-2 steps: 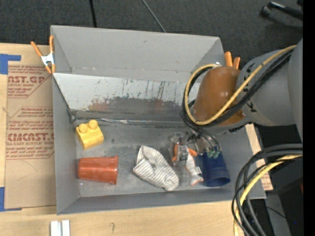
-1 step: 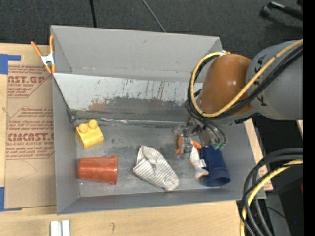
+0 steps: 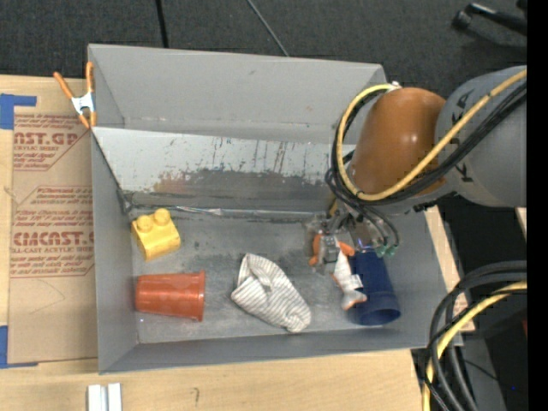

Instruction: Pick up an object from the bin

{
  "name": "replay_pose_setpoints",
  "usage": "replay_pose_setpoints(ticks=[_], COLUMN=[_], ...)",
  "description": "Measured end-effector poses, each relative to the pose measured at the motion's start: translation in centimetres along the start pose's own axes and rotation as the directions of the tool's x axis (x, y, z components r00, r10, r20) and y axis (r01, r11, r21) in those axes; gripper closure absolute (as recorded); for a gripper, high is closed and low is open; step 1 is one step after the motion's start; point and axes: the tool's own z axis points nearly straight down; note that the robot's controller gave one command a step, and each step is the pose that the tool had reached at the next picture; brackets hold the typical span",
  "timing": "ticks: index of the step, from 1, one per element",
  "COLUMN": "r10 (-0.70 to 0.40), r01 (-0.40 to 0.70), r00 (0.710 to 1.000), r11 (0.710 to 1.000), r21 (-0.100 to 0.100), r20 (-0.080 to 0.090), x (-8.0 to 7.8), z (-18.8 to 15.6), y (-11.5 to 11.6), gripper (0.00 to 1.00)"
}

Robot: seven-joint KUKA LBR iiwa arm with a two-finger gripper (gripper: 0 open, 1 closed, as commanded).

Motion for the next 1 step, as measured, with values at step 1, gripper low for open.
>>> replay_pose_setpoints(ticks=[1], r10=[-0.011], r01=[0.011], r00=[1.0], r11=[1.0], r21=[-0.001], r20=[-0.008], x=[-0.14], z=[-3.44], y=[0.78], gripper=[1.0])
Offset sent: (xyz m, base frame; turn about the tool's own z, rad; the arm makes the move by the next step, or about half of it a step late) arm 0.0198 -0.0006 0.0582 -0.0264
